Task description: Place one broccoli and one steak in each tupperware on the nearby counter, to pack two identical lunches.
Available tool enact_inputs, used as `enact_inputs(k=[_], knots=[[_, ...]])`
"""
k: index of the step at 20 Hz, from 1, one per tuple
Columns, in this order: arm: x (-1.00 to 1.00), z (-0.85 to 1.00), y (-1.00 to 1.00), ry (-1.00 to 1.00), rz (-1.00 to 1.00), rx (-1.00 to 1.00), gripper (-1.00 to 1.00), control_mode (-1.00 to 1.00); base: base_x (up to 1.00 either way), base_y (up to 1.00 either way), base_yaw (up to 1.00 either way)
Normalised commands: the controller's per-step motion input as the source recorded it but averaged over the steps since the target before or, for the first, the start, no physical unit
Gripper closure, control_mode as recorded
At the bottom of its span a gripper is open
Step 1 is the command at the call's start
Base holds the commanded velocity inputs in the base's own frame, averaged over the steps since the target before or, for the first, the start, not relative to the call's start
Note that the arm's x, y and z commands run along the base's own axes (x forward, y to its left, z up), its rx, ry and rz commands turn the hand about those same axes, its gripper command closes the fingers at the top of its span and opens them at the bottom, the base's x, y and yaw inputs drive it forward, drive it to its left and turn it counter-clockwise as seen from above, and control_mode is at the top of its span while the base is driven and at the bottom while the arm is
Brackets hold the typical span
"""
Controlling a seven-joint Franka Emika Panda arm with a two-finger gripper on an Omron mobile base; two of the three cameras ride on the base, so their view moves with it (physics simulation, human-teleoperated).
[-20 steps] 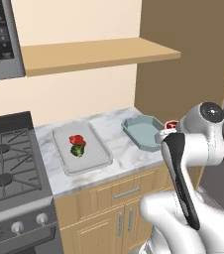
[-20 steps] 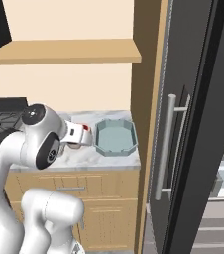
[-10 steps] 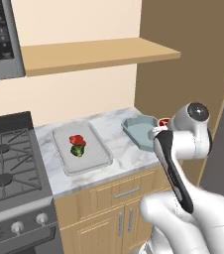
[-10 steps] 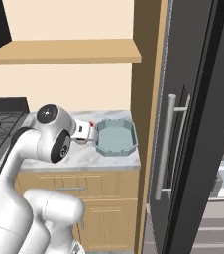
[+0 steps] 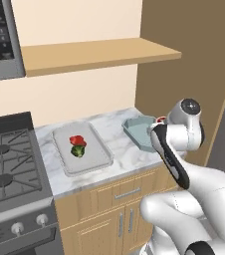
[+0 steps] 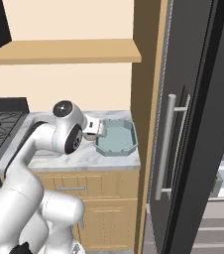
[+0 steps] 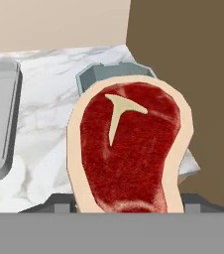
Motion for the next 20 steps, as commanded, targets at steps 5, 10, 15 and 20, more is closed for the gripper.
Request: enact_inputs(k=[5,10,15,20], knots=[[0.35,-0.19,-0.06,0.05,0.00,0.00,1.00,-1.00,0.00,0.00,0.00],[0.30,-0.22,0.00,0.00,0.00,0.00,1.00,-1.00,0.00,0.00,0.00],[0.31,-0.33,0.00,0.00,0.00,0.00,1.00,-1.00,0.00,0.00,0.00],[0.30,-0.12,0.00,0.00,0.00,0.00,1.00,-1.00,0.00,0.00,0.00]])
